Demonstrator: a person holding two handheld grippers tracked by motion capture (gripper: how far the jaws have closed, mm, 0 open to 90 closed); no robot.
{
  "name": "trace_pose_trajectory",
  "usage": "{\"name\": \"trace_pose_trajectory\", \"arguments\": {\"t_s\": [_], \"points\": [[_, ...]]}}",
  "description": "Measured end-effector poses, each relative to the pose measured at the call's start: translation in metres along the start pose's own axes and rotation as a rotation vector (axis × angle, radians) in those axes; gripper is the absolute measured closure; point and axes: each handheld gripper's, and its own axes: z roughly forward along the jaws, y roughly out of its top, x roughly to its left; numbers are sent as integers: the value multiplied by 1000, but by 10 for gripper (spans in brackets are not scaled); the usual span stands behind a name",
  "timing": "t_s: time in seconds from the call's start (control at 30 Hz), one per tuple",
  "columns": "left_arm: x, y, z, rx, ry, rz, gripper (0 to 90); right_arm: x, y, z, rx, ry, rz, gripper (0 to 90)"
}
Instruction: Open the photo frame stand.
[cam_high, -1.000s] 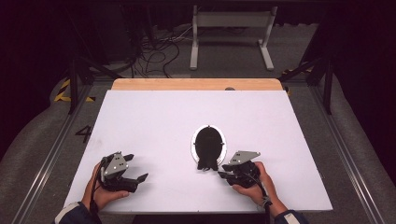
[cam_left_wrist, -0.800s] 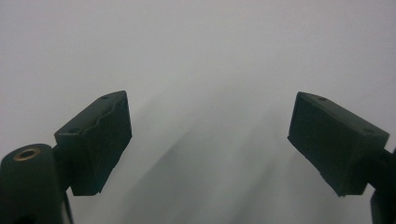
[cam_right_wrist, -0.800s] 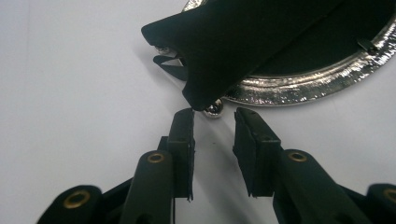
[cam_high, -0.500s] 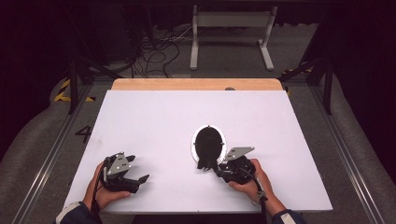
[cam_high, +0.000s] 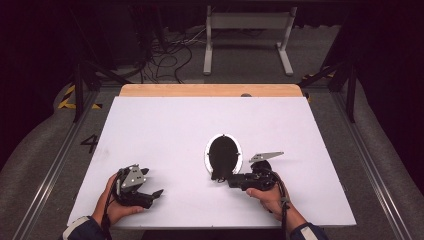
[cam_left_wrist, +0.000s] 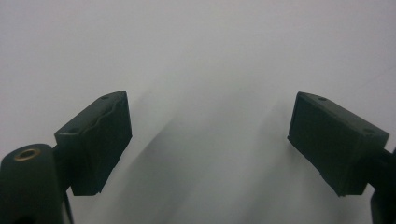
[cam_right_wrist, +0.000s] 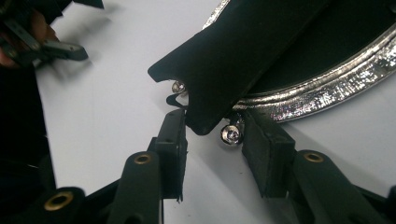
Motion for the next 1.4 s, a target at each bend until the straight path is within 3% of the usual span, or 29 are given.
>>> {"name": "trace_pose_trajectory", "arguments": {"t_s": [0.17,0.23,0.3,0.37,0.43,0.67,0.8,0.83,0.9,1.0,1.17,1.27,1.33,1.37,1.4], "points": [[-1,1,2,2,-8,4,138,-4,1,0,-13,38,61,564],[-2,2,3,6,-8,12,138,-8,1,0,-24,70,126,543],[-3,3,4,5,-13,10,139,-10,2,0,-24,91,158,538],[-3,3,4,7,-12,13,139,-13,2,-1,-55,119,179,533],[-3,3,4,7,-15,15,139,-13,3,-1,-57,119,178,530],[-4,6,8,13,-18,22,140,-19,5,2,-107,137,256,546],[-6,10,10,9,-28,34,142,-20,5,2,-93,143,262,561],[-7,10,10,9,-28,45,142,-18,5,1,-57,136,247,553],[-9,10,10,14,-32,56,141,-12,4,1,7,109,158,521],[-8,9,10,19,-41,53,142,-3,6,1,41,45,64,542],[-8,9,10,18,-43,53,143,21,12,6,123,-125,-172,565],[-8,9,11,16,-46,49,142,33,12,11,150,-221,-279,606],[-8,9,11,17,-46,49,142,32,12,11,138,-216,-265,604],[-8,9,10,18,-45,51,142,29,12,11,124,-193,-239,597],[-8,9,10,15,-45,48,142,23,12,9,97,-141,-182,566]]}}
